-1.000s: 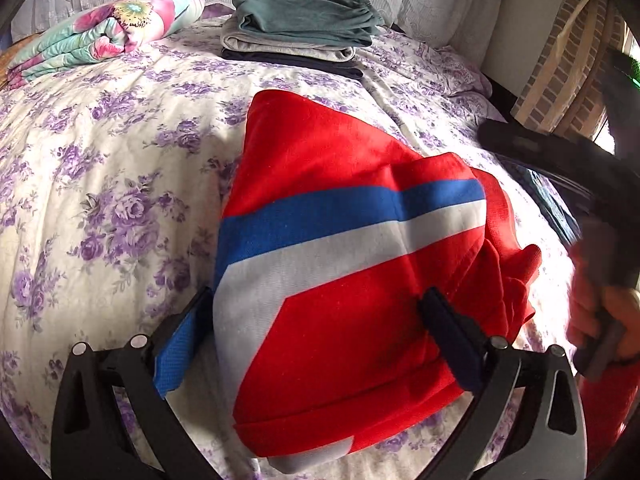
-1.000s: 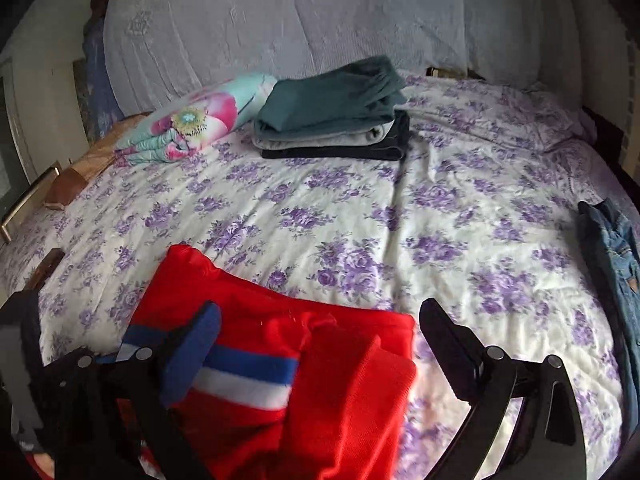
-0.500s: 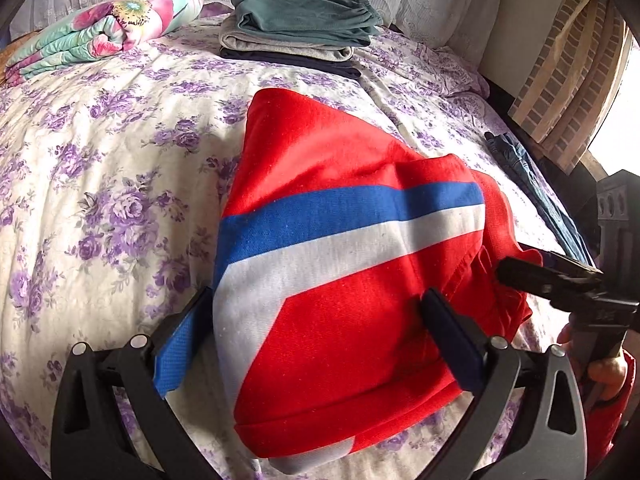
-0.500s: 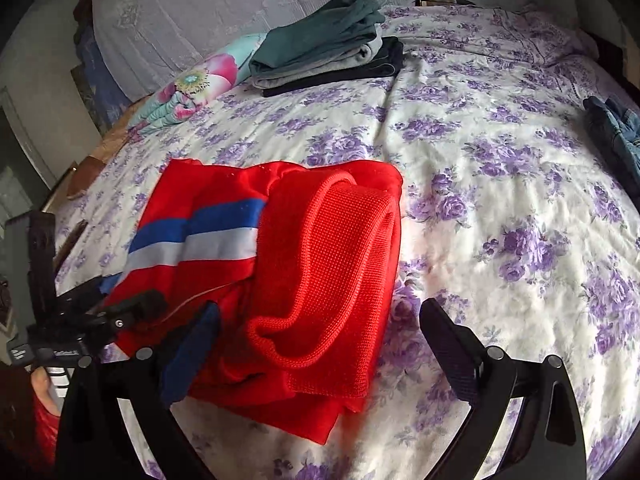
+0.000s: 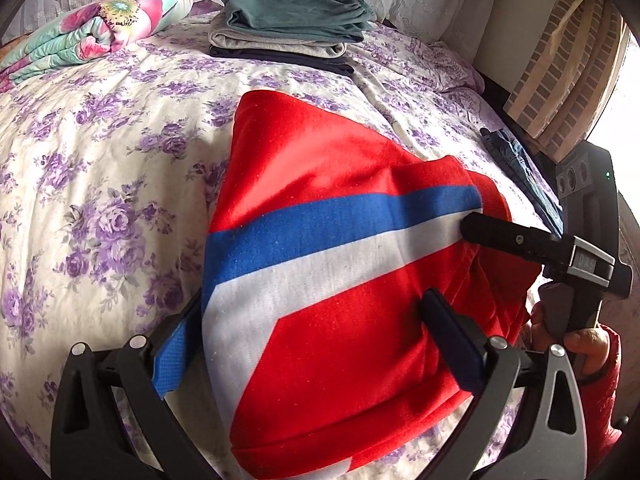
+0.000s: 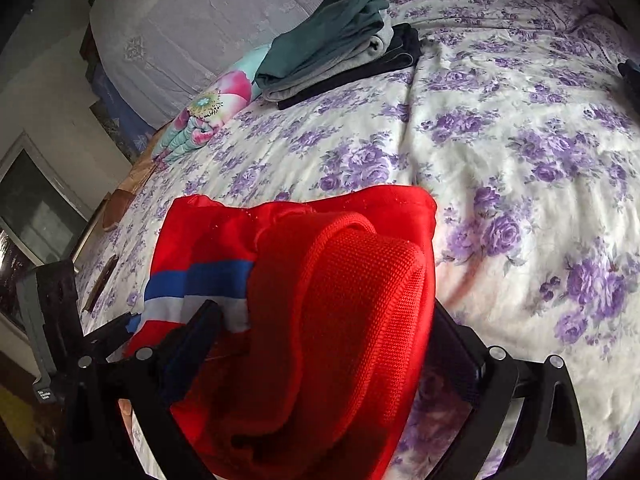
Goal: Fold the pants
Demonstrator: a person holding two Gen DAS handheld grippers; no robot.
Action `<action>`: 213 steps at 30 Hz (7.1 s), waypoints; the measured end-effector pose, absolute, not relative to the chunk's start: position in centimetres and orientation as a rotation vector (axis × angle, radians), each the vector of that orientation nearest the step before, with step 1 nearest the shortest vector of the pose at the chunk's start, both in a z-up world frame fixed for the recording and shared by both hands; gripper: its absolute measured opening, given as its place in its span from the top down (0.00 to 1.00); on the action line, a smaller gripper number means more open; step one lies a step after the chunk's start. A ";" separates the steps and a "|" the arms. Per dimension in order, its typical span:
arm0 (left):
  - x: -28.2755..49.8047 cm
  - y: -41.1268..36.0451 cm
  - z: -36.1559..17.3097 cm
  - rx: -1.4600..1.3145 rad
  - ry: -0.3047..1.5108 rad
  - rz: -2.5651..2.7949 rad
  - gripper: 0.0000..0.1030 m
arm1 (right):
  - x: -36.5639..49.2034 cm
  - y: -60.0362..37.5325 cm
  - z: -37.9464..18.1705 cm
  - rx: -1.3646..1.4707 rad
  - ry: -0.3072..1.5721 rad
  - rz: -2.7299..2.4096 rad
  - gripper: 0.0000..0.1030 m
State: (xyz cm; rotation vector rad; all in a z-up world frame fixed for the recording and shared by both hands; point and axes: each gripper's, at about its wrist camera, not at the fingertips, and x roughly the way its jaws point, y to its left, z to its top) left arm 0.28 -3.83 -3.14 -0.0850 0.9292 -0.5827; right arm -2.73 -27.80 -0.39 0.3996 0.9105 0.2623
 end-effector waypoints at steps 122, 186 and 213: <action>14.2 -3.6 3.2 0.034 0.578 -0.077 0.05 | 9.6 -25.4 4.1 0.090 0.554 -0.127 0.04; 18.0 -9.1 3.3 0.166 0.551 -0.059 0.04 | 9.8 -29.0 -1.0 0.270 0.826 -0.182 0.03; 23.1 -3.5 9.0 0.071 0.476 -0.018 0.04 | 18.5 -20.7 11.0 -0.056 0.465 -0.212 0.03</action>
